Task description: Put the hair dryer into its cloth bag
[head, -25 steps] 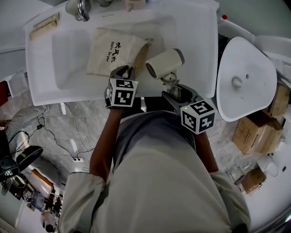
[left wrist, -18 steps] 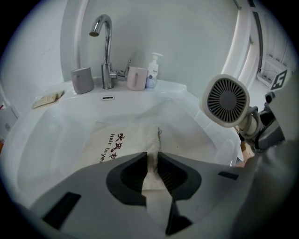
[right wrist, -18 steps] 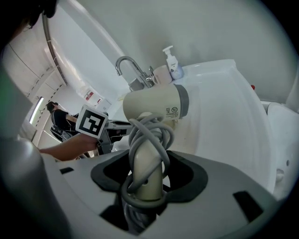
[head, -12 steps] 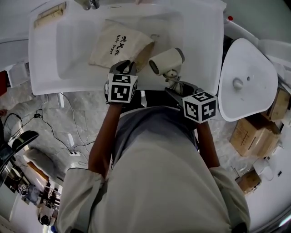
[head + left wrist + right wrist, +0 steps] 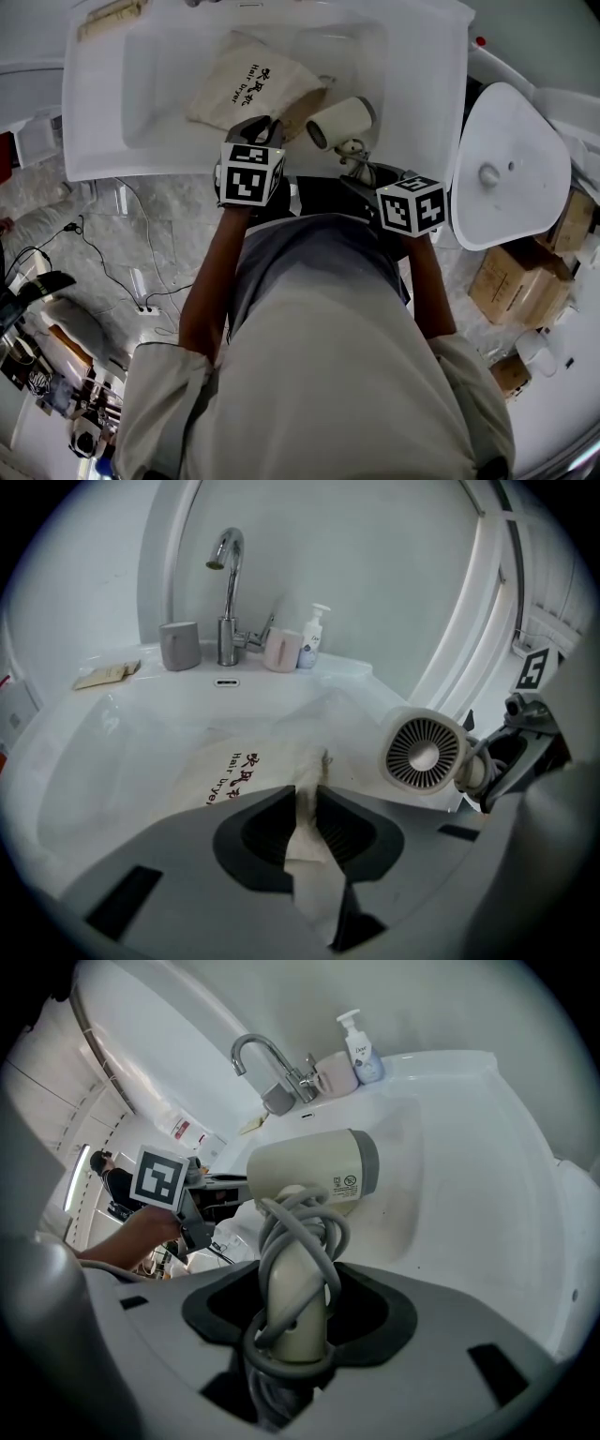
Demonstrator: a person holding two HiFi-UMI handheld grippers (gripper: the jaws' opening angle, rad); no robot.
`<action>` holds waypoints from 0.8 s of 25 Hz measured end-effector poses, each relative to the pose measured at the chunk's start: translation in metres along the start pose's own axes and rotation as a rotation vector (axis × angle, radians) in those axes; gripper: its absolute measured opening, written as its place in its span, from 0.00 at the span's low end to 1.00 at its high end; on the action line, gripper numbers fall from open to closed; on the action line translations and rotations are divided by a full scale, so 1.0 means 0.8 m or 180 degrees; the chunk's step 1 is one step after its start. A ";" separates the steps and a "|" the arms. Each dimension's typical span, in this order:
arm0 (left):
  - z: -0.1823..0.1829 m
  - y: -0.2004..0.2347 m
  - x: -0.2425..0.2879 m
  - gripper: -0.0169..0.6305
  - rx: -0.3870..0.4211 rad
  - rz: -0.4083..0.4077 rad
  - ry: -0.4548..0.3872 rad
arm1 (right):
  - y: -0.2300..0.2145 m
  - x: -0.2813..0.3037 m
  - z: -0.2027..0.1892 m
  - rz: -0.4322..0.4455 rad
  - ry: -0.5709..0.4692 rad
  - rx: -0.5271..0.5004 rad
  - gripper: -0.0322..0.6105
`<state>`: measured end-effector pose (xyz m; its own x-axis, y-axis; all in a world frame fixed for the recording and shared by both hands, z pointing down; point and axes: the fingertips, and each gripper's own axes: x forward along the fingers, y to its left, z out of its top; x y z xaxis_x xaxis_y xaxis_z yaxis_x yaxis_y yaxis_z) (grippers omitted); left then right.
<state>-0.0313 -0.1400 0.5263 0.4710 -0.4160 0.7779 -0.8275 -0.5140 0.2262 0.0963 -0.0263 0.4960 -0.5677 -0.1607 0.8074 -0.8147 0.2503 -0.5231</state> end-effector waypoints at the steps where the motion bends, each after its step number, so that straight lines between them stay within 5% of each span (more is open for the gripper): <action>1: 0.000 0.000 -0.002 0.14 -0.0008 -0.0003 -0.0005 | 0.001 0.002 -0.001 0.0015 0.0023 0.0003 0.42; 20: 0.003 -0.007 -0.030 0.14 -0.0080 -0.0129 -0.0132 | 0.014 0.038 -0.021 0.0198 0.0399 0.0066 0.42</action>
<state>-0.0370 -0.1293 0.5049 0.5161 -0.4261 0.7430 -0.8146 -0.5122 0.2721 0.0724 -0.0124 0.5192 -0.5990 -0.0247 0.8003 -0.7814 0.2361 -0.5776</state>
